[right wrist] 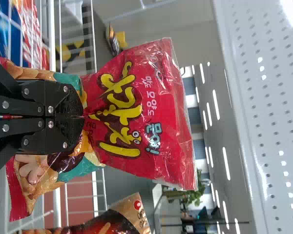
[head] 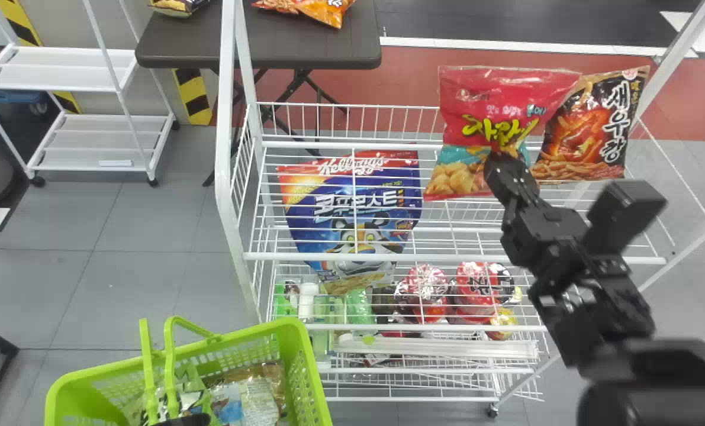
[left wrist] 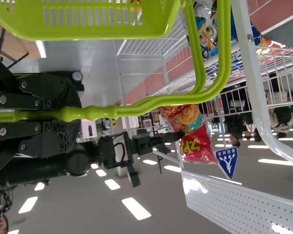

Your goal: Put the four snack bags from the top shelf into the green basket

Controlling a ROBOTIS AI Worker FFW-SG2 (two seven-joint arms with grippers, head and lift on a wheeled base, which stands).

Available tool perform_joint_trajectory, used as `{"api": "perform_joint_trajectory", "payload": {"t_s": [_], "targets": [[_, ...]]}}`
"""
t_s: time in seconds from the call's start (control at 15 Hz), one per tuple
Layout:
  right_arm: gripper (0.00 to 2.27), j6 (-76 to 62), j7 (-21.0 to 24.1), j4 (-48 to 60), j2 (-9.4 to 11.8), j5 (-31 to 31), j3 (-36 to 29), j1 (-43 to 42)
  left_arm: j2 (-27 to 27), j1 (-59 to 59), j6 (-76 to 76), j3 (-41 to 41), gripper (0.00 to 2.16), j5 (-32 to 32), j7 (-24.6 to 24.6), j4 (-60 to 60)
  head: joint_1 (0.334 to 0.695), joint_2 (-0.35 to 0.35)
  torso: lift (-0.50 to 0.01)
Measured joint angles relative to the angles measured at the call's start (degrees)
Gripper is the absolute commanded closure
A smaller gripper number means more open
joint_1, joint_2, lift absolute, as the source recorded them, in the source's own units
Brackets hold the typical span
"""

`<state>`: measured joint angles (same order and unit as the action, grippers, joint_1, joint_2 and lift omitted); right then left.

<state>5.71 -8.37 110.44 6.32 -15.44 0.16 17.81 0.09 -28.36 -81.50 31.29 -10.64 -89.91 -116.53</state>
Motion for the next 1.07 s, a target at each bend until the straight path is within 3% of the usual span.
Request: {"api": "perform_joint_trajectory", "payload": {"t_s": [0.27,0.73,1.07], "targets": [[2.25,10.68,-5.36,11.52,0.93,-6.96,0.95,10.86,0.0,0.24,-0.01,0.0,1.89,0.01,0.0,0.09,0.695,0.056,0.0],[2.25,36.8,-14.24,16.06,2.98,-18.23,6.29,13.26,0.0,0.38,0.16,-0.15,1.89,0.01,0.0,0.43,0.695,0.35,0.0],[2.25,48.46,-17.06,16.11,3.0,-23.36,9.86,13.05,0.0,0.37,0.16,-0.15,1.89,-0.02,0.0,0.43,0.695,0.35,0.0]]}}
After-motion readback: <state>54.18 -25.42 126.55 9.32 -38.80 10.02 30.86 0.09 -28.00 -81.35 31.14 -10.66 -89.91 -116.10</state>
